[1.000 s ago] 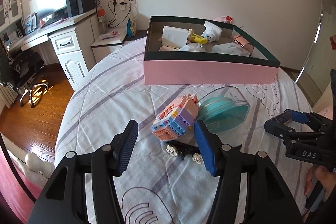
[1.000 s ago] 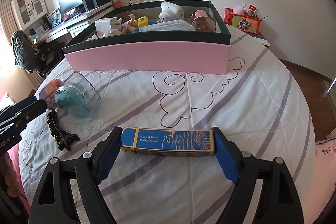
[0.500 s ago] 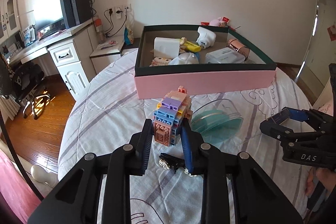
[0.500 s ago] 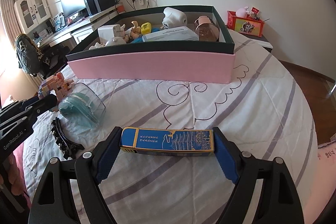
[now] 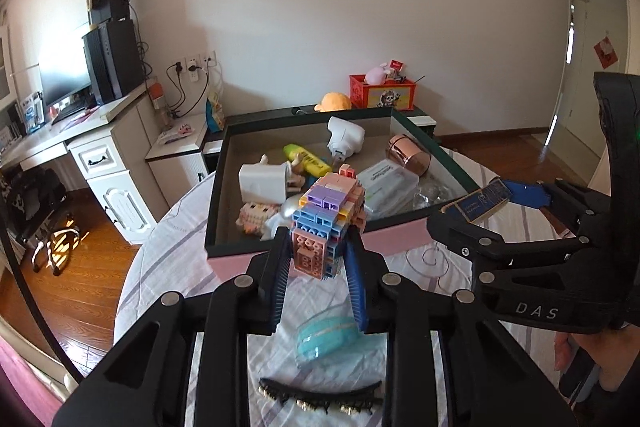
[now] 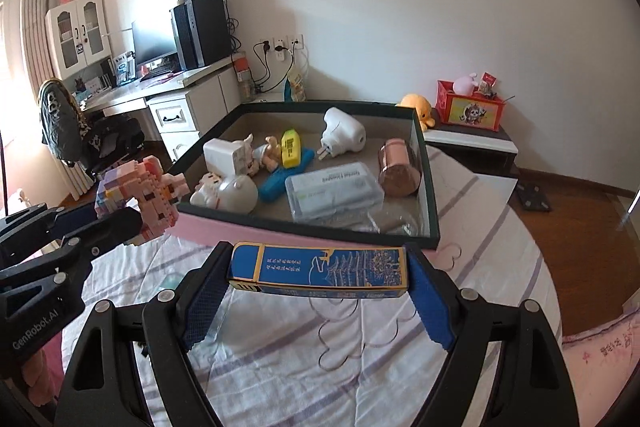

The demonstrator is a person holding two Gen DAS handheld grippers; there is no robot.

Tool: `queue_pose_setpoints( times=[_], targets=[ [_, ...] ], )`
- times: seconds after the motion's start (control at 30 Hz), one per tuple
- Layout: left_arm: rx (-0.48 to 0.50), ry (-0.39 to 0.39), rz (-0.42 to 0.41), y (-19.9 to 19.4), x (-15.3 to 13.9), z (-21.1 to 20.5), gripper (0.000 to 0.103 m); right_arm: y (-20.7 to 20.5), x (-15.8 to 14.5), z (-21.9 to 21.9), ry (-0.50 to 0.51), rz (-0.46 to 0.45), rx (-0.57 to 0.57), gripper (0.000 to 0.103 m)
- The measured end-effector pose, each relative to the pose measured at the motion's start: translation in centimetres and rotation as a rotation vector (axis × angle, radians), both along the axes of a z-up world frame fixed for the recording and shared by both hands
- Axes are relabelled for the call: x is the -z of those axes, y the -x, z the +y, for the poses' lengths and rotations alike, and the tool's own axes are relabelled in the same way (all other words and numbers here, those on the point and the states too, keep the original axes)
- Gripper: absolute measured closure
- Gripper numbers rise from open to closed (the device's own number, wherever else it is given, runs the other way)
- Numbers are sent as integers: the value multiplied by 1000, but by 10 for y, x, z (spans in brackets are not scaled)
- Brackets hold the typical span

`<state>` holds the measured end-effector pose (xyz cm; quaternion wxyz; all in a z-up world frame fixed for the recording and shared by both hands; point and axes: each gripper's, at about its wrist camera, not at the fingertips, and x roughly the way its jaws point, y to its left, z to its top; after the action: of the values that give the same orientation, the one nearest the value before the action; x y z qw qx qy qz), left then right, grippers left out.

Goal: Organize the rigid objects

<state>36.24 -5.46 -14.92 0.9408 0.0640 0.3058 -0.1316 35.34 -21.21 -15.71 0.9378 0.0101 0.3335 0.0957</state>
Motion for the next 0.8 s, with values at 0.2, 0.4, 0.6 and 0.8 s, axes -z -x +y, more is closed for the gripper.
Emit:
queue_pose_setpoints(
  times=[0.2,0.4,0.6,0.8],
  targets=[
    [29,0,40,-60,3,-19,77,-48,-8,-7,26,-27,25,19],
    [10,-24,119,-95,34,-29,77,-84,17,-16,45,9,41,18],
    [-33,-8,141,-94,41,-23,67,-83,20,-15,62,-4,44,11],
    [-106,10,18,-43,12,1,10,-49,-5,-20,22,-51,63,9]
  ],
)
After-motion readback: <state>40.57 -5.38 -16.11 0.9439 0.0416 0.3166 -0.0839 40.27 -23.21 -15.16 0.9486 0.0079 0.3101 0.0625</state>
